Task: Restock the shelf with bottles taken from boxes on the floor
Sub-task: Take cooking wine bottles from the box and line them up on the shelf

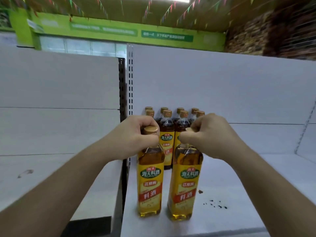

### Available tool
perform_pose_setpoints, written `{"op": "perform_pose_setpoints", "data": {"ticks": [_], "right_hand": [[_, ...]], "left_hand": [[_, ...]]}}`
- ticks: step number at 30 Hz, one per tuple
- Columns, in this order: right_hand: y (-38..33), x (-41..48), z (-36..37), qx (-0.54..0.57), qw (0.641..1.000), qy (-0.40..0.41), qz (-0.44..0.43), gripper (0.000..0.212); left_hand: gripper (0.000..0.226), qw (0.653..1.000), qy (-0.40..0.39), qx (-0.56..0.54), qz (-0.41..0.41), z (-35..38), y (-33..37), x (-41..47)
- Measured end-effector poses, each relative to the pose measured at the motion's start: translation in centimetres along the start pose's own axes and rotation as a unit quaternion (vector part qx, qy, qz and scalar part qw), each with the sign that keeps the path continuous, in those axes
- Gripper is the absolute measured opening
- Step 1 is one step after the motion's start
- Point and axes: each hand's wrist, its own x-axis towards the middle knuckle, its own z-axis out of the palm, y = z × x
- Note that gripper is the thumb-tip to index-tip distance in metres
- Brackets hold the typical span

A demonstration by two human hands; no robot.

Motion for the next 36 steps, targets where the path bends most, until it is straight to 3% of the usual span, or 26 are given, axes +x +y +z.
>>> {"op": "perform_pose_setpoints", "data": {"ticks": [5, 15, 21, 23, 27, 31, 36], "right_hand": [[-0.2, -0.4, 0.4, 0.005, 1.000, -0.025, -0.001, 0.026], [1.2, -1.5, 2.0, 0.092, 0.996, 0.010, 0.019, 0.026], [3.2, -3.2, 3.0, 0.172, 0.984, 0.029, 0.027, 0.047], [4.5, -4.5, 3.4, 0.207, 0.977, 0.013, 0.037, 0.059], [7.4, -6.9, 6.0, 0.246, 0.965, -0.051, 0.070, 0.074], [8.6, -8.2, 9.3, 0.265, 0.951, -0.117, 0.106, 0.074], [9.3, -8.5, 11.0, 0.267, 0.949, -0.106, 0.126, 0.065]], "left_hand": [[0.013, 1.000, 0.003, -0.005, -0.010, 0.4, -0.5, 0.2], [0.017, 0.998, 0.048, -0.040, -0.030, 1.7, -1.3, -0.4], [0.035, 0.985, 0.160, -0.038, -0.055, 3.0, -2.5, -1.9], [0.055, 0.975, 0.207, -0.017, -0.076, 3.7, -3.6, -3.3], [0.083, 0.966, 0.199, -0.030, -0.165, 6.2, -5.8, -7.2], [0.077, 0.958, 0.152, -0.071, -0.231, 8.5, -7.4, -9.5], [0.053, 0.952, 0.154, -0.050, -0.261, 9.9, -7.9, -10.0]]}}
